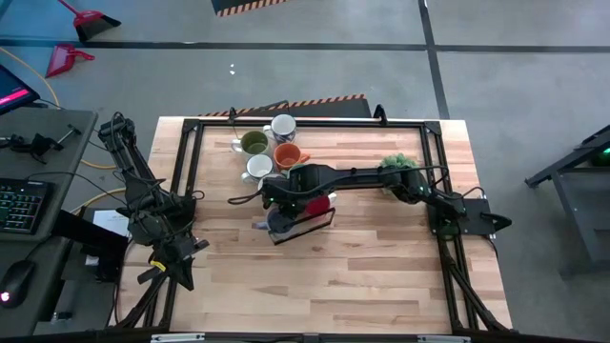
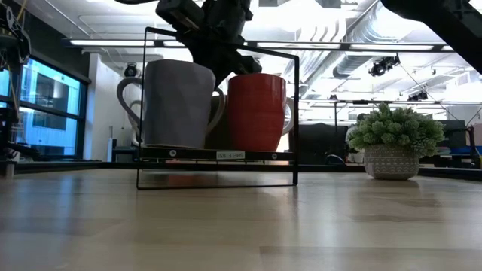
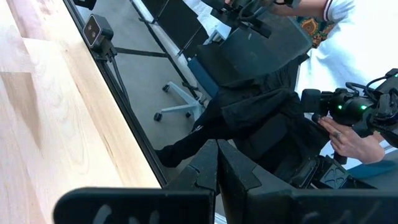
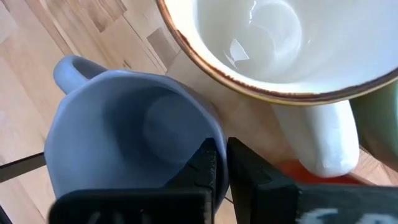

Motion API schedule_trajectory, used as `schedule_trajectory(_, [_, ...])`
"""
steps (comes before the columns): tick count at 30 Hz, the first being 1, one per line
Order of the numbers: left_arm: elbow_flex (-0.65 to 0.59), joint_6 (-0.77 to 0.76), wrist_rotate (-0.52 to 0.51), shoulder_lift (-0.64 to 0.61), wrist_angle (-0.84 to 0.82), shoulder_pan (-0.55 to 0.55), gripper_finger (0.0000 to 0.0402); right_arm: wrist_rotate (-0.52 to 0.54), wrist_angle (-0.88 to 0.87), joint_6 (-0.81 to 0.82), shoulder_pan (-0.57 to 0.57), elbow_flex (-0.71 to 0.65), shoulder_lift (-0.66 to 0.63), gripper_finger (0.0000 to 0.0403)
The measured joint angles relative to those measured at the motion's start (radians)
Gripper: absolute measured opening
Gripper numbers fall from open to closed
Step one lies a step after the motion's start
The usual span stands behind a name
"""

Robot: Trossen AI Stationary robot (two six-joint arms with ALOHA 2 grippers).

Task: Place coffee mugs
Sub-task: Put the blue mug on the shelf, then return to home position

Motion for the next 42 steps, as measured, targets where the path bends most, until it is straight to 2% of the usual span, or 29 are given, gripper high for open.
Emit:
schedule_trajectory(9, [0.0,0.0,0.0,0.0,0.0,0.0,0.0,-0.043,0.003,0.007,-0.013,0.0,0.0,0.0085])
schedule_trajectory(13, [0.0,0.0,0.0,0.0,0.0,0.0,0.0,-0.06,0.012,0.008,-0.021,0.0,-0.001,0.0105])
schedule_trajectory(32, [0.0,0.028,0.0,0.0,-0.001,0.0,0.0,-0.015,0.019,-0.002,-0.024,0.001,-0.111,0.011])
schedule_trajectory(37, [0.0,0.028,0.0,0.0,-0.001,0.0,0.0,-0.013,0.118,-0.118,0.005,0.001,-0.175,0.011])
schedule_trajectory(42, [0.0,0.028,0.0,0.0,-0.001,0.0,0.0,0.076,0.168,-0.267,0.067,0.001,-0.258,0.011])
